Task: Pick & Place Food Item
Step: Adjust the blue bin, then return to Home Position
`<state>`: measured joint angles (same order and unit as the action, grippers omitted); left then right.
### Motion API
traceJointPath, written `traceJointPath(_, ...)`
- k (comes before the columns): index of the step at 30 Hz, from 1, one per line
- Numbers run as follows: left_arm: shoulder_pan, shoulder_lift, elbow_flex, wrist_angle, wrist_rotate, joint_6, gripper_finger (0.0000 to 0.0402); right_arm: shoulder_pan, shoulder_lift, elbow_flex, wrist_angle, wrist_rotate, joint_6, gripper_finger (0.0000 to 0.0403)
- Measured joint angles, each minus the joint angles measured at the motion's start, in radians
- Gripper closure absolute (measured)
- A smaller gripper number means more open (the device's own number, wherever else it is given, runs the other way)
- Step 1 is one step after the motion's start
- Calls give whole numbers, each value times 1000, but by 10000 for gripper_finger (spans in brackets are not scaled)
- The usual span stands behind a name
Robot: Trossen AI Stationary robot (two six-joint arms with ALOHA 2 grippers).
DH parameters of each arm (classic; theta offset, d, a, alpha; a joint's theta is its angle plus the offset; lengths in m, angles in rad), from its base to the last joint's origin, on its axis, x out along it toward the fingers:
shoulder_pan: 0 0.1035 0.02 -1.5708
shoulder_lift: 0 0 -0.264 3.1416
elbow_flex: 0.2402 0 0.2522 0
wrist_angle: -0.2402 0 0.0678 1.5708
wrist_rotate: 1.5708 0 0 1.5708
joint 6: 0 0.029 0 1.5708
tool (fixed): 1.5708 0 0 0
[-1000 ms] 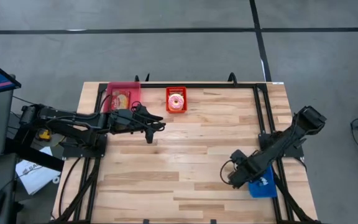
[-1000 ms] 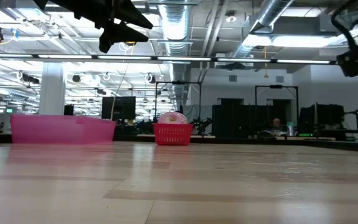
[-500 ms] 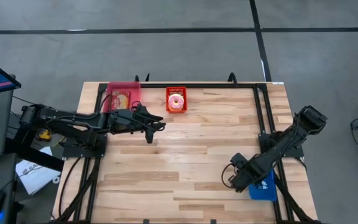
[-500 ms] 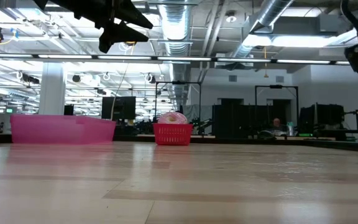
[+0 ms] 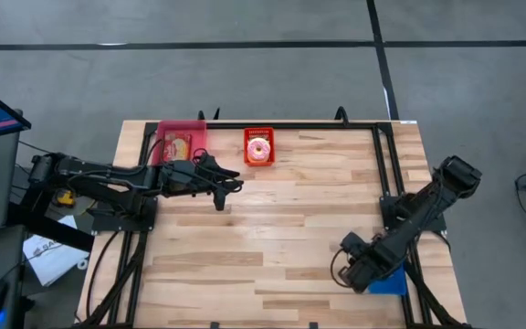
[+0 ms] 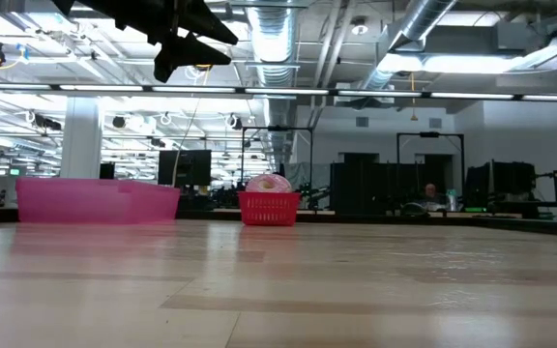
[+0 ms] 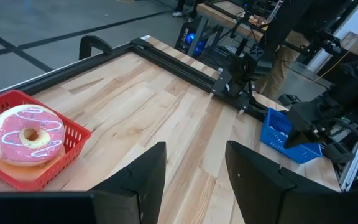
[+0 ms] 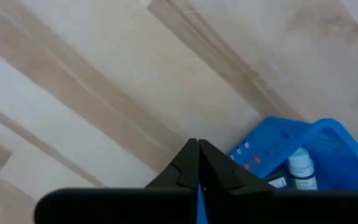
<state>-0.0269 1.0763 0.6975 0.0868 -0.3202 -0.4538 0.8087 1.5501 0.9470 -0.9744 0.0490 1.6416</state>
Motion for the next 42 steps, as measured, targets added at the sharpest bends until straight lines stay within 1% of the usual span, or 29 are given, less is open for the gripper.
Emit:
traceJointPath(18,0,0,0,0,1,1,238,104,0,0,37,-49,99,403)
traceJointPath(25,0,0,0,0,-2,1,238,85,0,0,40,-47,79,403)
traceJointPath(32,0,0,0,0,-2,1,238,38,0,11,49,10,19,403)
traceJointPath(36,0,0,0,0,-2,1,238,7,0,16,55,57,-45,403)
traceJointPath(38,0,0,0,0,-2,1,238,-17,0,16,55,89,-103,403)
traceJointPath(42,0,0,1,-7,-1,14,238,-110,0,16,92,167,-304,403)
